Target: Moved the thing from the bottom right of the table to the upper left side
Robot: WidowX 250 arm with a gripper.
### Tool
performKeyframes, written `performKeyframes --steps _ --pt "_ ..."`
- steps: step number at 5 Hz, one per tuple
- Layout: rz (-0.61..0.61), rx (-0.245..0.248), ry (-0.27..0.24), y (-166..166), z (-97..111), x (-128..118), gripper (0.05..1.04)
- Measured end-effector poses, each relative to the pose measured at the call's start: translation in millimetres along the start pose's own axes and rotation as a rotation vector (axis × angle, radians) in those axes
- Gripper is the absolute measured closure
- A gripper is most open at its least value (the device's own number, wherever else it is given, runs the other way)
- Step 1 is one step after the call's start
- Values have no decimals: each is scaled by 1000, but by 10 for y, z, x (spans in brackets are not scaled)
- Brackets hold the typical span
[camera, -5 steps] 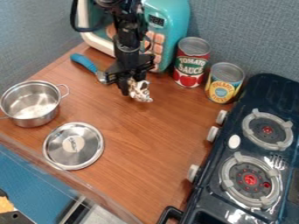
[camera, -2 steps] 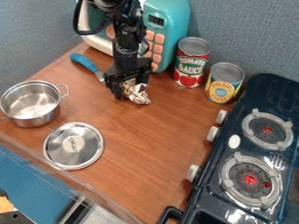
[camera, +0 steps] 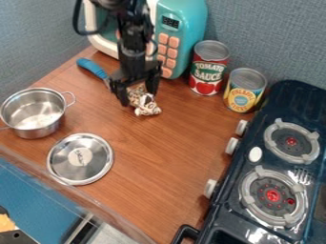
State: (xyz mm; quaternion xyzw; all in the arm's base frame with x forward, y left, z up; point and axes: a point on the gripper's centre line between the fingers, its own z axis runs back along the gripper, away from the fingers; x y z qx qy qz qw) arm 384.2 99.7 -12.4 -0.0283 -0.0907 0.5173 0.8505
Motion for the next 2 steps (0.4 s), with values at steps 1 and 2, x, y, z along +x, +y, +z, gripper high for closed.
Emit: performKeyframes --steps 1,2 --pt "17 -34 -7 43 250 50 83" --pt "5 -55 -22 89 488 105 83"
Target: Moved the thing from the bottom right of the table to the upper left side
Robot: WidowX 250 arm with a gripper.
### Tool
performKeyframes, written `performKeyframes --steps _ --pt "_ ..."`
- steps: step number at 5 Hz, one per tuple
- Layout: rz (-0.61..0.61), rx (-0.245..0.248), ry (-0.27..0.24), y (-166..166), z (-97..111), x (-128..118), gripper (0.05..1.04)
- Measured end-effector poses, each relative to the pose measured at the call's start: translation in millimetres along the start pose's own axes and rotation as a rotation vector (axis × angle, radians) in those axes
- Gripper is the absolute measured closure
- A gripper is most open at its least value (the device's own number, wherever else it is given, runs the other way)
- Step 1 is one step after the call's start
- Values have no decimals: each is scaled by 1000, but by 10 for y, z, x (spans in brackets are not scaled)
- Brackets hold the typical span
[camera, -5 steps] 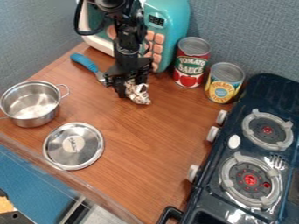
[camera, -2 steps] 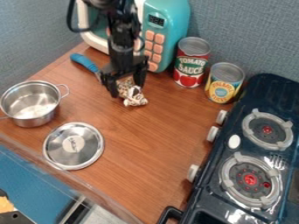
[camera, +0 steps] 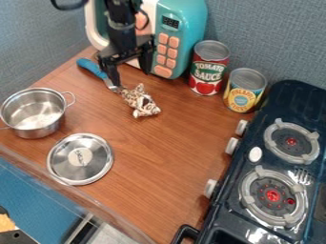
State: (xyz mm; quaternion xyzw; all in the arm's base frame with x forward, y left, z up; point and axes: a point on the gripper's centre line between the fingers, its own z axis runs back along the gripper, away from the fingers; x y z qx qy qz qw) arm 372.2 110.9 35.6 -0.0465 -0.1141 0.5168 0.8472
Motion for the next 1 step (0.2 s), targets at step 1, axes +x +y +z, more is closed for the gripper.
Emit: performKeyframes --steps 1 --pt "-3 -3 -4 4 25 11 83"
